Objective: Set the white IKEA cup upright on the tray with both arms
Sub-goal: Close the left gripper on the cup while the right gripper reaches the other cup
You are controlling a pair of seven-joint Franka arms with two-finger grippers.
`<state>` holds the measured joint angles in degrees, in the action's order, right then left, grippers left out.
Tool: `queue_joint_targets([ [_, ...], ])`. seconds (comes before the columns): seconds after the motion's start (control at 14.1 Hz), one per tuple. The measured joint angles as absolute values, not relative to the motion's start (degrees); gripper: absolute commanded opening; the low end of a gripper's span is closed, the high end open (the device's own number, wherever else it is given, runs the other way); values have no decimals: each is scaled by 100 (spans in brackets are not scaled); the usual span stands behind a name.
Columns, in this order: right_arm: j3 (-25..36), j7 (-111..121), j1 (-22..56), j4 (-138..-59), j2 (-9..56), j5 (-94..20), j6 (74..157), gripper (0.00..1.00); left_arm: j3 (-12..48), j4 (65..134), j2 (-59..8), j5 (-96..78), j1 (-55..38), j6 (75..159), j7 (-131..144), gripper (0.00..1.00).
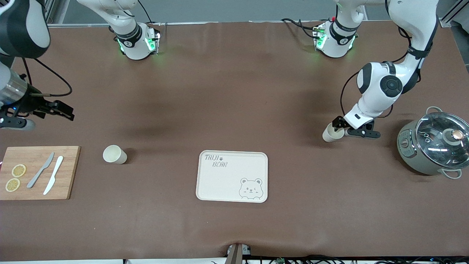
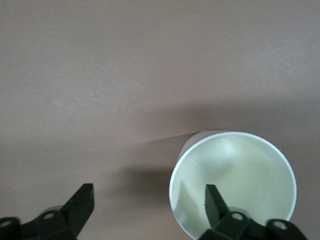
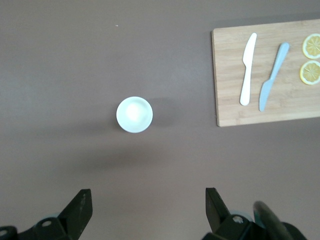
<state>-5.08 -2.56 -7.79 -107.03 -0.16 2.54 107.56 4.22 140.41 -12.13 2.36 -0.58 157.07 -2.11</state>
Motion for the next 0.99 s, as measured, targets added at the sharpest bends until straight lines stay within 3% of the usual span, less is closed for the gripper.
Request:
queue_joint_targets([
  [0.07,-513,-253,-778,-10857,-1,279,10981,100,422,14041,-1213,236,-58,15708,-207,40],
  [0.14,-515,-253,-778,-11007,20,366,11192,100,422,14041,-1213,236,-58,15709,-204,0],
  [0.5,-511,-253,-789,-11547,284,547,12208,100,422,14041,-1213,236,-58,15724,-203,0],
  [0.99,-476,-251,-969,-11625,1364,710,13732,100,469,14030,-1118,236,-56,15746,-161,0],
])
